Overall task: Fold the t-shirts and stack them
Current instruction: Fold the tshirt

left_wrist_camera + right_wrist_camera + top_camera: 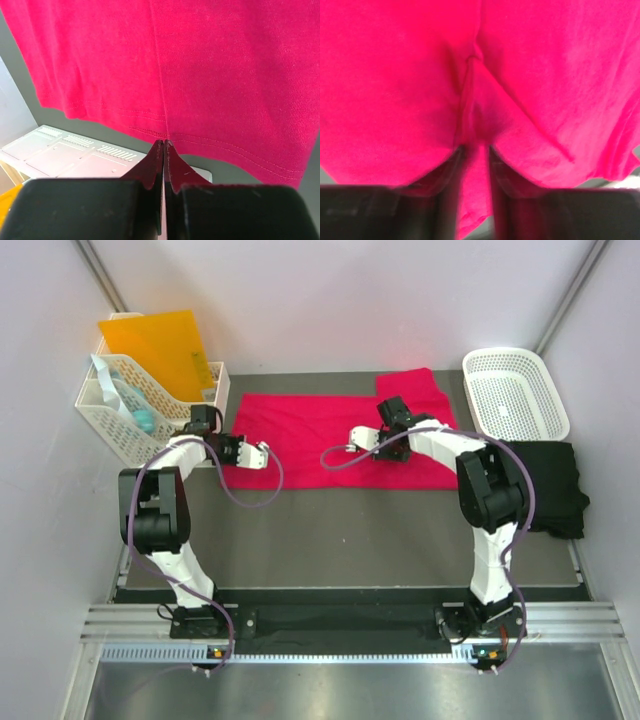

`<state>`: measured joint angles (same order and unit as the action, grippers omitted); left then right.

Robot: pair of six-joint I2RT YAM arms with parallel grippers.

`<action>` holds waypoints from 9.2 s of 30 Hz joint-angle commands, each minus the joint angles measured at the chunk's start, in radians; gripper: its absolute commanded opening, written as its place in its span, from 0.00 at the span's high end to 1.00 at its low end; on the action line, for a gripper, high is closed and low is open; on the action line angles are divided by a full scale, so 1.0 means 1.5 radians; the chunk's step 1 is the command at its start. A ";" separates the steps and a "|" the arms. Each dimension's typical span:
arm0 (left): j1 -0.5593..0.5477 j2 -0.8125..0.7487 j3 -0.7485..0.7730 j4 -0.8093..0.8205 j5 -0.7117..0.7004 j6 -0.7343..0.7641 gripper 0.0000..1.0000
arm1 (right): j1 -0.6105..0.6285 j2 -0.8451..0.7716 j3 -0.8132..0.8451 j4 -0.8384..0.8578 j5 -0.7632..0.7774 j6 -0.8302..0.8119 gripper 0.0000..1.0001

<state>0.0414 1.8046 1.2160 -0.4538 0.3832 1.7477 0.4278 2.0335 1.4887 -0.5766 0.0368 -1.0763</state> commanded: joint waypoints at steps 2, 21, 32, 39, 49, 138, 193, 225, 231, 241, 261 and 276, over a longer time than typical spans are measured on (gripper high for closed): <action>-0.002 -0.010 -0.013 0.016 0.011 -0.001 1.00 | 0.000 0.006 0.032 0.031 0.009 0.004 0.94; -0.005 0.002 -0.013 0.024 0.008 0.008 1.00 | 0.006 0.042 0.125 0.084 0.063 -0.115 1.00; -0.004 0.002 -0.023 0.034 0.005 0.004 1.00 | 0.029 0.099 0.155 0.128 0.083 -0.173 0.79; -0.006 0.008 -0.018 0.035 0.007 0.004 1.00 | 0.036 0.102 0.133 0.264 0.114 -0.171 0.56; -0.011 0.013 -0.010 0.034 0.005 0.006 1.00 | 0.001 0.096 0.241 0.001 0.003 -0.041 0.59; -0.045 0.009 0.004 0.005 -0.006 0.039 1.00 | -0.020 0.151 0.372 -0.073 -0.130 0.227 0.50; -0.045 -0.013 -0.015 0.006 -0.005 0.031 1.00 | -0.043 0.223 0.396 0.021 -0.048 0.351 1.00; -0.049 -0.007 -0.011 0.012 -0.006 0.031 1.00 | -0.003 0.189 0.363 0.058 -0.059 0.324 0.49; -0.049 -0.009 -0.013 0.013 -0.006 0.031 1.00 | -0.007 0.150 0.322 0.114 -0.027 0.344 0.43; -0.051 -0.030 -0.015 0.018 0.018 0.005 1.00 | -0.073 0.125 0.296 0.152 0.083 0.404 0.82; -0.054 -0.014 0.020 -0.086 -0.004 0.020 1.00 | -0.144 0.131 0.244 0.090 0.034 0.328 1.00; -0.065 0.033 0.019 -0.106 -0.057 0.061 1.00 | -0.134 0.155 0.236 0.062 0.023 0.299 1.00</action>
<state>-0.0479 1.8221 1.2137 -0.5869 0.3069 1.8122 0.2142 2.2772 1.8320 -0.4816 0.0776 -0.6060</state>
